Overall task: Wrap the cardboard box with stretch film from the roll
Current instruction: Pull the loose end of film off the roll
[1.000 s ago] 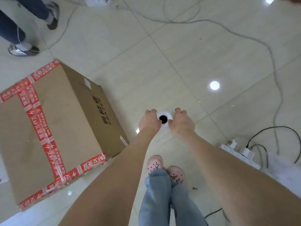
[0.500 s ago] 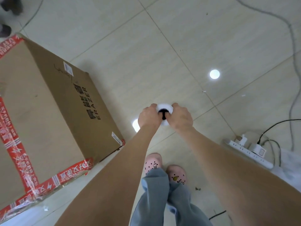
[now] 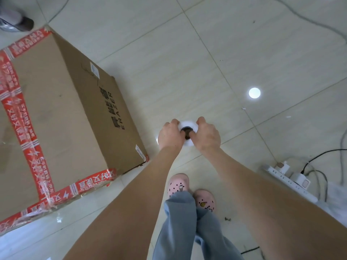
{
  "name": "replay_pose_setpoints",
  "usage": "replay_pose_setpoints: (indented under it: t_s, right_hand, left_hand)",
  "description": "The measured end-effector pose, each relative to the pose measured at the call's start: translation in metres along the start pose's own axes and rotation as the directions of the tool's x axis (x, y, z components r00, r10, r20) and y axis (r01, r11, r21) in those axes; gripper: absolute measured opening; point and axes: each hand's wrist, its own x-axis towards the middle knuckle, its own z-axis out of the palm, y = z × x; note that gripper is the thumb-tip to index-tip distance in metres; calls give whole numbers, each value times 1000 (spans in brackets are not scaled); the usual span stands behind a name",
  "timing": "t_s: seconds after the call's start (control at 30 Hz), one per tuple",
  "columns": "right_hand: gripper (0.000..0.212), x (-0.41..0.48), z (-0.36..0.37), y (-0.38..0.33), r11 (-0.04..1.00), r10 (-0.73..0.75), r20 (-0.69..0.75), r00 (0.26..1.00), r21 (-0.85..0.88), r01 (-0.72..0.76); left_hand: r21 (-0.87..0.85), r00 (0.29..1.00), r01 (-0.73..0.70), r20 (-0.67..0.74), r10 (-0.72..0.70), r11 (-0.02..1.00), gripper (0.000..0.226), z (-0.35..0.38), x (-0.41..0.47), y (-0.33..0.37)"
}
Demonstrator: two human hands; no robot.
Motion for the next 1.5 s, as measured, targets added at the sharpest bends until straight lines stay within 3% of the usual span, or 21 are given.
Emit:
replay_pose_setpoints:
  t_s: [0.5, 1.23, 1.5]
  right_hand:
    - [26, -33, 35, -4, 1000, -1, 15, 1000, 23, 1]
    - [24, -101, 98, 42, 992, 114, -294, 949, 91, -91]
    - [24, -109, 123, 47, 999, 32, -366, 930, 28, -23]
  left_hand:
    - [-29, 999, -3, -41, 2, 1000, 33, 1, -26, -44]
    - [-72, 975, -213, 41, 216, 974, 20, 44, -66, -87]
    - [-86, 965, -260, -42, 258, 962, 15, 61, -75, -110]
